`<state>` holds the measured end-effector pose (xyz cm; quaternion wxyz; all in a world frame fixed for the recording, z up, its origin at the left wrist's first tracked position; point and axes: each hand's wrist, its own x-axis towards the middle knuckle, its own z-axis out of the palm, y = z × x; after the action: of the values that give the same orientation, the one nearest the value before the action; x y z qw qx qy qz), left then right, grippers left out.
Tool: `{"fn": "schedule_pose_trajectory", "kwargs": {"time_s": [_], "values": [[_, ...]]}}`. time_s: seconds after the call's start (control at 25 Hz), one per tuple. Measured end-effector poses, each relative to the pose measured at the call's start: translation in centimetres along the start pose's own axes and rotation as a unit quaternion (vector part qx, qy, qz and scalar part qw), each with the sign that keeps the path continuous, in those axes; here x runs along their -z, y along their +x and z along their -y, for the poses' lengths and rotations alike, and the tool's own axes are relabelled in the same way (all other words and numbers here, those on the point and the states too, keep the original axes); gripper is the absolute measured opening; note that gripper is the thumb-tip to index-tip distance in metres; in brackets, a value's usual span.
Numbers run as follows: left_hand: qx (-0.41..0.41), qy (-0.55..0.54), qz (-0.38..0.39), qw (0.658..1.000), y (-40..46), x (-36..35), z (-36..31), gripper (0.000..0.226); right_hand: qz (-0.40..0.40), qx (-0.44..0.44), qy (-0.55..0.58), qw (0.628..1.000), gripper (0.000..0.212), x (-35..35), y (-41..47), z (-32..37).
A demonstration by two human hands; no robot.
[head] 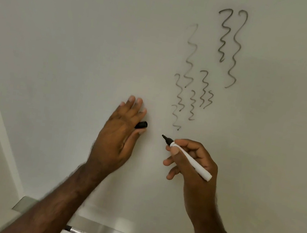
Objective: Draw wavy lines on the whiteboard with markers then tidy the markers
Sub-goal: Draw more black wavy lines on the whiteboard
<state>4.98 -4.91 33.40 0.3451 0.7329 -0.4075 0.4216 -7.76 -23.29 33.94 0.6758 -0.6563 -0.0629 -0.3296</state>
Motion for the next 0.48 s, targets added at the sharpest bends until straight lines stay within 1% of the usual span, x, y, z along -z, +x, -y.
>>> {"fn": "schedule_pose_trajectory", "kwargs": {"time_s": [0.12,0.24,0.36,0.48], "values": [[0.008,-0.02,0.081,0.996,-4.2,0.5,-0.3,0.047,0.027,-0.059,0.018,0.998,0.028,-0.4,-0.8,-0.4],[0.004,-0.031,0.135,0.99,-6.6,0.8,-0.7,0.046,0.043,-0.098,-0.01,0.994,0.036,-1.5,-1.5,-1.1],[0.013,-0.044,0.154,0.987,-8.0,1.2,-1.0,0.045,0.062,-0.111,-0.038,0.991,0.036,-2.3,-2.0,-1.7],[0.041,-0.057,0.159,0.985,-9.2,1.6,-0.9,0.044,0.054,-0.122,-0.04,0.99,0.032,-2.7,-2.4,-2.4]]}}
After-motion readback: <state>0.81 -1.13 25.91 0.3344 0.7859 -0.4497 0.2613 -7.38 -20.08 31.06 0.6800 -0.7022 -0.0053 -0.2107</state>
